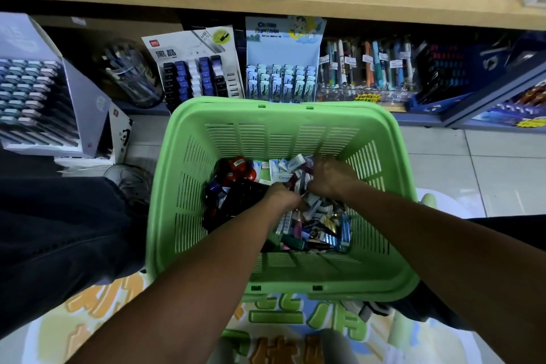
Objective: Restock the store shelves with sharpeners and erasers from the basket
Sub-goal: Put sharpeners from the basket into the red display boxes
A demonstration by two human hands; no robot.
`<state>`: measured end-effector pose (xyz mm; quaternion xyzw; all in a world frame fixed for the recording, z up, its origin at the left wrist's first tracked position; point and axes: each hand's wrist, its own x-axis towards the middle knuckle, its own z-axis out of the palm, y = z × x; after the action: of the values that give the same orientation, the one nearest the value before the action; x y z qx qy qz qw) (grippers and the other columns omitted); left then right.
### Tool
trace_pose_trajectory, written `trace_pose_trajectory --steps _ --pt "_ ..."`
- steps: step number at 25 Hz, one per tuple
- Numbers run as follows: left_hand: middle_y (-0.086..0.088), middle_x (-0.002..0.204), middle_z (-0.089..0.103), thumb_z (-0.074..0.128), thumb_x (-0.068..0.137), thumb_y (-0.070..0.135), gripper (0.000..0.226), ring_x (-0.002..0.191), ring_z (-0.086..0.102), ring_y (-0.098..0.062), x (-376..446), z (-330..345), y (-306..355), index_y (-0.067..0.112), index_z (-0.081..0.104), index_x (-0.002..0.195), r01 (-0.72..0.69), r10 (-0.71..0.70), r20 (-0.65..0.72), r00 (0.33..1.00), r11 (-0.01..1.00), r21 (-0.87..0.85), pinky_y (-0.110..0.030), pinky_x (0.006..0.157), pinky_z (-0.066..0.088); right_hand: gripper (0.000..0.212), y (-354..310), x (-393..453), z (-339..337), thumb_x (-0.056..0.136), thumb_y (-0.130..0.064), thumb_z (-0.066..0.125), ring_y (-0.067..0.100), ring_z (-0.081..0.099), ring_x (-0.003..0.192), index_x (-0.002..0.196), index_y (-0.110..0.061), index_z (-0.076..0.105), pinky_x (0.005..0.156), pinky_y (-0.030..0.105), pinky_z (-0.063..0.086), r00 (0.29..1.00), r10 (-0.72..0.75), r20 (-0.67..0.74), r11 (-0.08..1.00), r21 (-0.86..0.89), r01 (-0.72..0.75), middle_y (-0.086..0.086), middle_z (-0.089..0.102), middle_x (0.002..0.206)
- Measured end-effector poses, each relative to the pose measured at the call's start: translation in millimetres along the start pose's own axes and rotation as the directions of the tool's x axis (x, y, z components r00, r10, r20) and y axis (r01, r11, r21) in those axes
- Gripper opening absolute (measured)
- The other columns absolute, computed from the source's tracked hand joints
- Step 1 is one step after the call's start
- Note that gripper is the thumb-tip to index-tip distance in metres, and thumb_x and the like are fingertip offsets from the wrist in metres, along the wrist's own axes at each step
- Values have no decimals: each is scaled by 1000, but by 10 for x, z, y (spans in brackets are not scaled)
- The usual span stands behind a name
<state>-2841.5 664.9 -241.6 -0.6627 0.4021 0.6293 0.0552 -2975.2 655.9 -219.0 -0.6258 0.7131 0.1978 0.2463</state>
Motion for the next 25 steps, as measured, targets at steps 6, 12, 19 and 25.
trace_pose_trajectory --steps 6,12,19,25 --pt "-13 99 68 77 75 -1 39 83 65 -24 9 3 80 -2 65 112 -2 4 25 1000 996 -84 -28 74 54 58 9 130 -4 84 -48 62 29 62 115 131 -15 54 90 32 50 998 12 69 998 66 -16 11 63 129" --pt "-15 79 62 59 67 -13 44 69 59 -26 -154 58 192 0 62 108 -32 64 71 995 923 -384 -30 58 42 39 83 153 -80 83 -30 65 26 63 114 120 -19 66 87 27 52 997 -26 75 977 212 9 8 66 128" --pt "-14 84 64 55 48 -10 64 73 61 -29 -150 53 175 -3 65 111 24 40 136 990 899 -437 -27 51 44 63 17 265 22 77 -43 67 29 62 115 133 -15 58 95 35 52 989 -41 143 951 308 -5 12 62 134" --pt "-13 93 66 58 49 -15 62 84 63 -30 -105 67 146 -4 65 109 -7 51 167 985 967 -253 -32 57 47 80 -68 274 62 73 -35 79 34 58 121 140 -5 47 98 40 52 977 -31 211 999 23 27 18 55 137"
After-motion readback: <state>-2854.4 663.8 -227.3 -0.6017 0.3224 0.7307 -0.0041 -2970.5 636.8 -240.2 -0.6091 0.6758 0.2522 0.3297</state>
